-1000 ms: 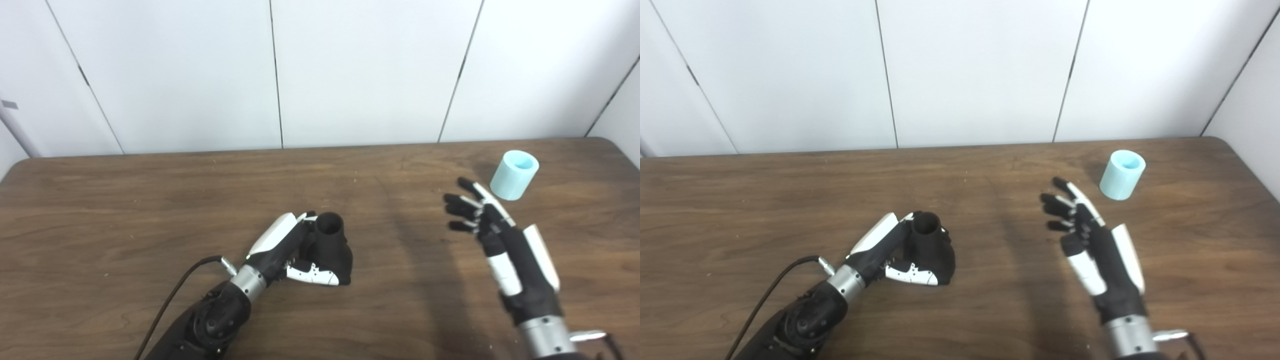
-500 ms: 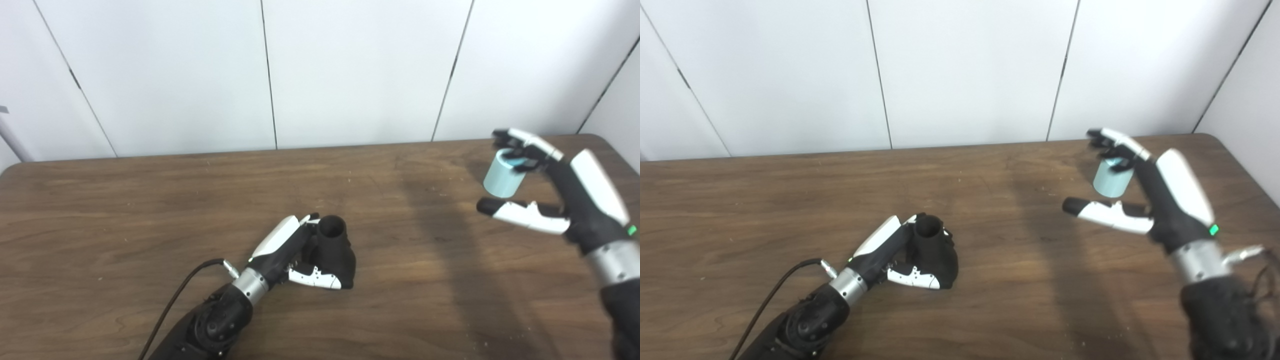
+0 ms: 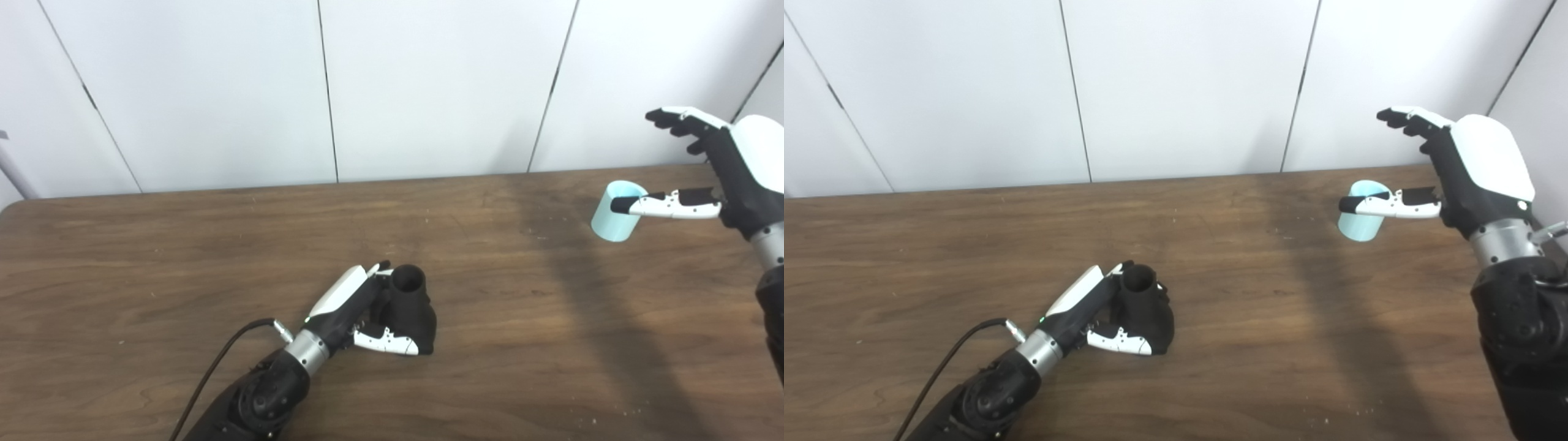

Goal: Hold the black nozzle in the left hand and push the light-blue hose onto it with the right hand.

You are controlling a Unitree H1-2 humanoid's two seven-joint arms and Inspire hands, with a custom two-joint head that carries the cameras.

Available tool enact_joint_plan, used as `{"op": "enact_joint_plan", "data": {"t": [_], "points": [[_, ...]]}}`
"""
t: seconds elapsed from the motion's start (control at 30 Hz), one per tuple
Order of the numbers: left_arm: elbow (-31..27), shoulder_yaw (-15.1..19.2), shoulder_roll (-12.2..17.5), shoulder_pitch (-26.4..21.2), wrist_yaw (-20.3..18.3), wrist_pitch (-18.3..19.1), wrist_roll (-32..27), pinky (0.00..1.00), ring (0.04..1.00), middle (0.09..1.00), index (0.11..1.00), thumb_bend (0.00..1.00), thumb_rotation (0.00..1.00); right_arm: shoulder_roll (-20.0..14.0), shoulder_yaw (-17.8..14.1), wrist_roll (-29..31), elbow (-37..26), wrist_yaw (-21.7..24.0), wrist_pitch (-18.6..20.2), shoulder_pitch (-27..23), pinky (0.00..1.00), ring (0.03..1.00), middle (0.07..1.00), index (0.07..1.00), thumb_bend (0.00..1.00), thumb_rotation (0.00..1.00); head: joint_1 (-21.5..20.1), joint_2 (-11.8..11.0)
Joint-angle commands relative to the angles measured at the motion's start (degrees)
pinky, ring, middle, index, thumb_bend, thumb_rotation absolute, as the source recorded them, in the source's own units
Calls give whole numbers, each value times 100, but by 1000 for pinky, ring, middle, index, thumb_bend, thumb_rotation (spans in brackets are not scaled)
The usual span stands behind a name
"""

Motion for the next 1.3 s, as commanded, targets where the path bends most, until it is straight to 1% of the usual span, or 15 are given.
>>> {"op": "enact_joint_plan", "data": {"t": [0.0,0.1,0.2,0.27,0.37,0.47,0.6,0.73,0.9,1.0,1.13,1.27], "points": [[452,-488,18,545,-960,420,68,1000,854,725,424,622,392,-212,-24,-246,76,-254,-271,-414,665,749,769,765,814,441,-4,8],[418,-478,40,557,-959,430,63,1000,854,725,428,622,393,-240,203,-586,393,-155,-167,-666,697,751,771,759,820,431,-4,27],[417,-474,52,563,-949,419,63,1000,857,724,429,623,393,-349,436,-894,595,84,-39,-886,725,762,790,760,830,436,-18,46],[424,-478,47,568,-939,415,73,1000,859,724,430,623,393,-512,656,-1109,678,606,176,-1110,741,780,811,766,839,442,-19,54],[432,-484,32,569,-930,416,82,1000,859,725,429,624,394,-666,845,-1264,762,1187,392,-1339,763,811,850,782,863,452,-15,56],[437,-486,22,570,-930,421,79,1000,855,724,426,624,394,-748,996,-1302,978,1604,499,-1584,748,820,864,790,895,456,-7,64],[413,-478,29,569,-940,442,67,992,854,723,425,623,394,-691,1092,-1275,1317,1738,542,-1795,676,812,857,795,914,451,3,64],[383,-475,44,572,-948,460,68,992,854,723,424,623,394,-671,1164,-1235,1539,1860,621,-1972,633,804,850,797,915,448,11,83],[354,-486,49,592,-944,473,86,989,853,723,425,623,394,-707,1313,-1349,1981,2164,757,-2317,614,787,827,800,909,443,3,107],[350,-494,43,588,-949,489,96,978,853,723,426,623,393,-730,1311,-1458,2090,2359,788,-2402,616,784,823,802,920,436,12,119],[348,-487,46,573,-964,503,88,973,853,724,429,624,393,-706,1221,-1437,2203,2332,788,-2413,610,778,817,802,943,414,14,120],[349,-483,47,573,-961,497,92,963,852,722,420,624,392,-679,1190,-1296,2360,2145,778,-2390,586,758,807,806,955,348,12,127]]}}
